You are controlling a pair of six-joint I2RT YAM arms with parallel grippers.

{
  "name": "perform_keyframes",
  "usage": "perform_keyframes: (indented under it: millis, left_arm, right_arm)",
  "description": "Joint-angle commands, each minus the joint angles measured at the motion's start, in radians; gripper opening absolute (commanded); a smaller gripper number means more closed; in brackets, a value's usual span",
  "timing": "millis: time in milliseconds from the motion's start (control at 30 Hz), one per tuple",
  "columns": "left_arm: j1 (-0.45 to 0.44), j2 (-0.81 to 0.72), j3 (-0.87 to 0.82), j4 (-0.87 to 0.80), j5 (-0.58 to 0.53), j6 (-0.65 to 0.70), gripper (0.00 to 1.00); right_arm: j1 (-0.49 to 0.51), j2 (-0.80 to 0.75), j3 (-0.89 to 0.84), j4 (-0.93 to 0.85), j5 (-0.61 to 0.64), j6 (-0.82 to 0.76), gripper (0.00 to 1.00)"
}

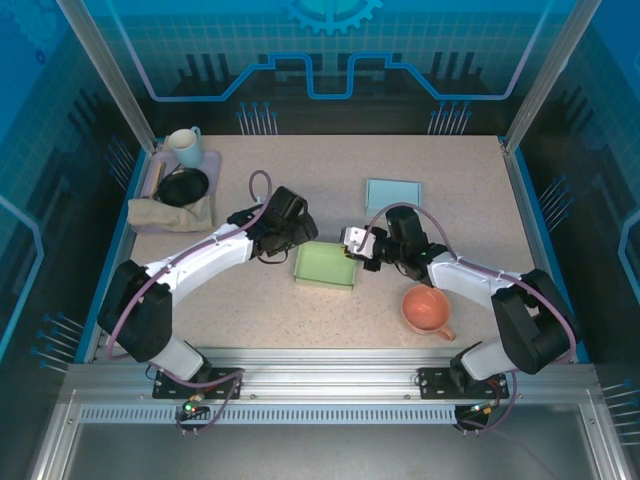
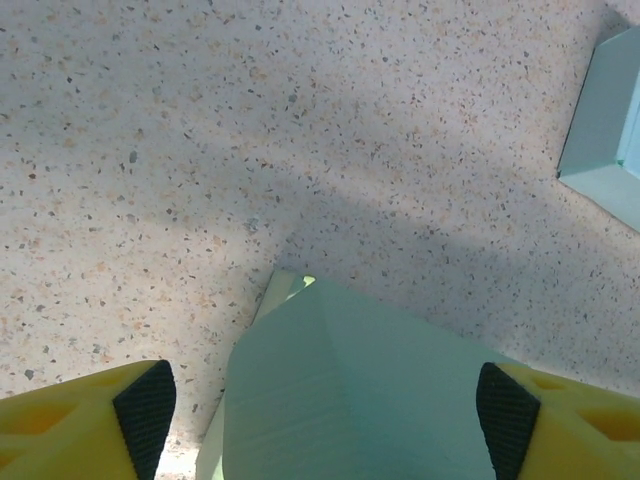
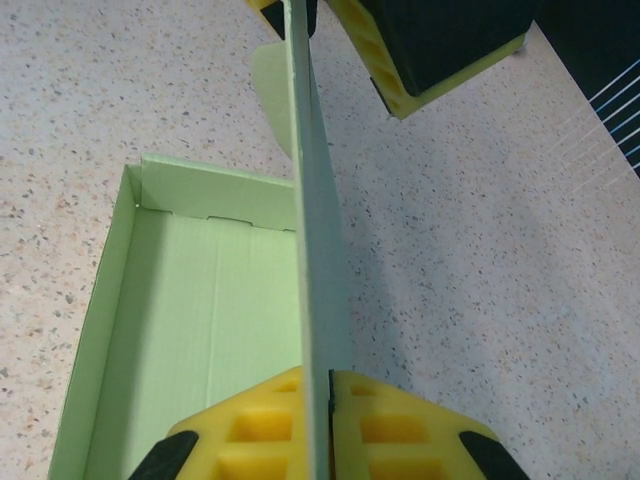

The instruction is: Fold the paper box

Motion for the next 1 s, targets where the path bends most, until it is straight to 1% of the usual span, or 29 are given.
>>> perform_keyframes:
  millis: [0, 167, 300, 500, 700, 900, 967]
  left_arm:
    - [0.004, 0.006, 0.04, -0.057, -0.026, 0.031, 0.84]
    - [0.003, 0.017, 0.071, -0.067, -0.017, 0.032, 0.84]
    - [0.004, 0.016, 0.075, -0.044, 0.049, 0.018, 0.83]
    - [-0.006, 0.016, 0.06, -0.012, 0.144, -0.027, 0.82]
    - [-0.023, 0.019, 0.046, 0.026, 0.211, -0.087, 0.8]
    - [-0.034, 0.023, 0.053, 0.032, 0.212, -0.111, 0.76]
    - [-0.036, 0.027, 0.054, 0.032, 0.198, -0.11, 0.73]
  right_arm:
    - [-0.025, -0.039, 0.008, -0.016, -0.102, 0.073, 0.04]
    - [-0.041, -0.078, -0.016, 0.005, -0.132, 0.07, 0.04]
    - [-0.043, -0.071, -0.013, 0.017, -0.138, 0.086, 0.04]
    - [-0.042, -0.058, -0.011, 0.057, -0.081, 0.119, 0.04]
    - [-0.04, -0.051, -0.01, 0.065, -0.049, 0.128, 0.04]
    - [-0.019, -0.04, -0.007, 0.05, -0.004, 0.09, 0.04]
    - [-0.008, -0.035, -0.006, 0.042, 0.003, 0.064, 0.04]
